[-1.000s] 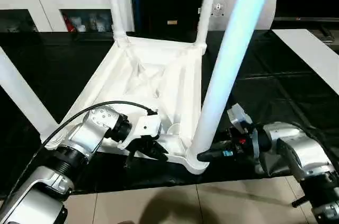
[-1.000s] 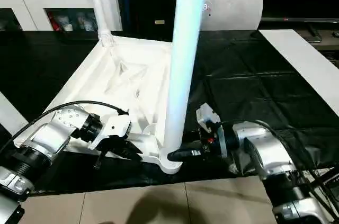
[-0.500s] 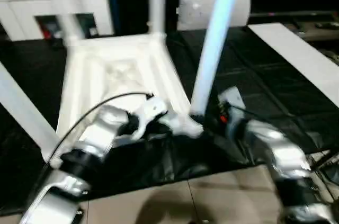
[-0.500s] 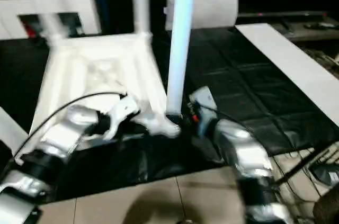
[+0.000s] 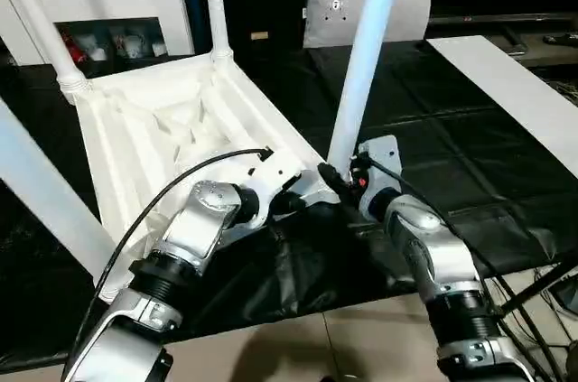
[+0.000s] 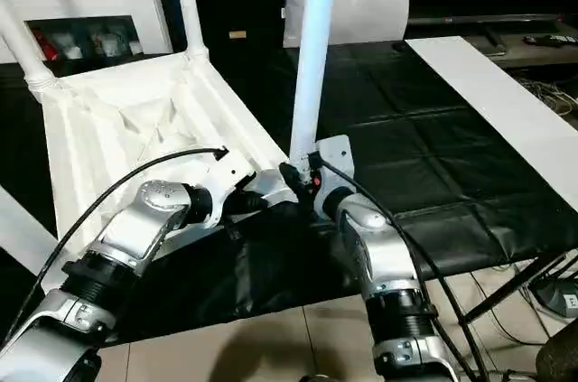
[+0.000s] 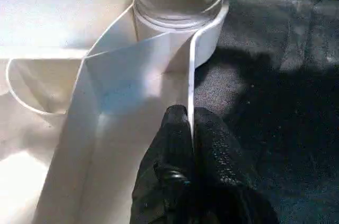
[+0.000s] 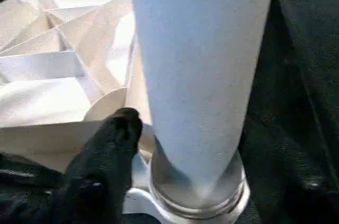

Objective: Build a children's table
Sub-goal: Rotate table base

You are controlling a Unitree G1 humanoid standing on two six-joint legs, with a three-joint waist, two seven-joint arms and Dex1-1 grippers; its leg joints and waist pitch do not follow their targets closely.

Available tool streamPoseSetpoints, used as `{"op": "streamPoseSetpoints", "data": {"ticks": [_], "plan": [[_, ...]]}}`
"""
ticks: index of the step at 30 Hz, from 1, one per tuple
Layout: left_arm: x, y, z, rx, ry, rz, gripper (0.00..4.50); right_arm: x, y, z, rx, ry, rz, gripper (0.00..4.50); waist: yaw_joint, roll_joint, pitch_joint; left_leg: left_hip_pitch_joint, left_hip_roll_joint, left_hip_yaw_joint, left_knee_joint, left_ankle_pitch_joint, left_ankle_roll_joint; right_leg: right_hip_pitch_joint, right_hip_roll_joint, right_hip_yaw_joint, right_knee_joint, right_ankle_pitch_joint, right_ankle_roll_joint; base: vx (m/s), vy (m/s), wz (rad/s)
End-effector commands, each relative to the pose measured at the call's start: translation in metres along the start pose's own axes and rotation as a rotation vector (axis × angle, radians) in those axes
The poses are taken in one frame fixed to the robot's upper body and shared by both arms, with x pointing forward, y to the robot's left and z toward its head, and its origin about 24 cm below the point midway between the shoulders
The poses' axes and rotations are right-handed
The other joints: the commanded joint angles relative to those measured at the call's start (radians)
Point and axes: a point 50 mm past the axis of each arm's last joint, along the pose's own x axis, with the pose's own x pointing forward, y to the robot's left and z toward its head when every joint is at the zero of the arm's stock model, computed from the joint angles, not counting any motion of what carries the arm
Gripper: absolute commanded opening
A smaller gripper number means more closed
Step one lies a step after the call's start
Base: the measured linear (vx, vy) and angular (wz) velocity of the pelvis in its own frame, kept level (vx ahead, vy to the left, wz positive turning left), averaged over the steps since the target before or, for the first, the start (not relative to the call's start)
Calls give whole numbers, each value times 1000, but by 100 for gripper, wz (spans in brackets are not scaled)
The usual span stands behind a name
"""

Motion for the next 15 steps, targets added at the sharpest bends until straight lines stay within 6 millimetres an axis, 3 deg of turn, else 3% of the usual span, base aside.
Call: {"op": "streamPoseSetpoints", "data": {"ticks": [1, 6, 10, 13, 15], "plan": [[0, -1, 21, 93, -78, -35, 0, 0, 10, -4, -3, 3, 85, 344, 5, 0, -72, -3, 18, -2, -63, -132, 67, 67, -62, 54, -62, -258, -170, 0, 0, 0], [-6, 1, 12, 143, -57, -105, 0, -16, -5, -3, -48, -13, 152, 376, 7, 0, -70, -2, 20, -2, -64, -146, 71, 67, -62, 55, -62, -261, -173, 0, 0, 0], [-19, -2, -6, 268, -1, -310, 0, -47, -21, 0, -152, 27, 394, 398, 26, 3, -68, 3, 20, -2, -64, -174, 87, 69, -62, 55, -70, -297, -153, 0, 0, 0], [-23, -1, -8, 298, 8, -367, 0, -56, -26, 0, -184, 73, 475, 435, 30, 2, -65, 5, 21, 0, -66, -197, 72, 63, -62, 52, -74, -343, -151, 0, 0, 0], [-24, -1, -8, 306, 4, -400, 0, -63, -27, 0, -233, 113, 560, 435, 35, 3, -66, 9, 22, -1, -65, -199, 68, 62, -63, 51, -78, -365, -147, 0, 0, 0]]}}
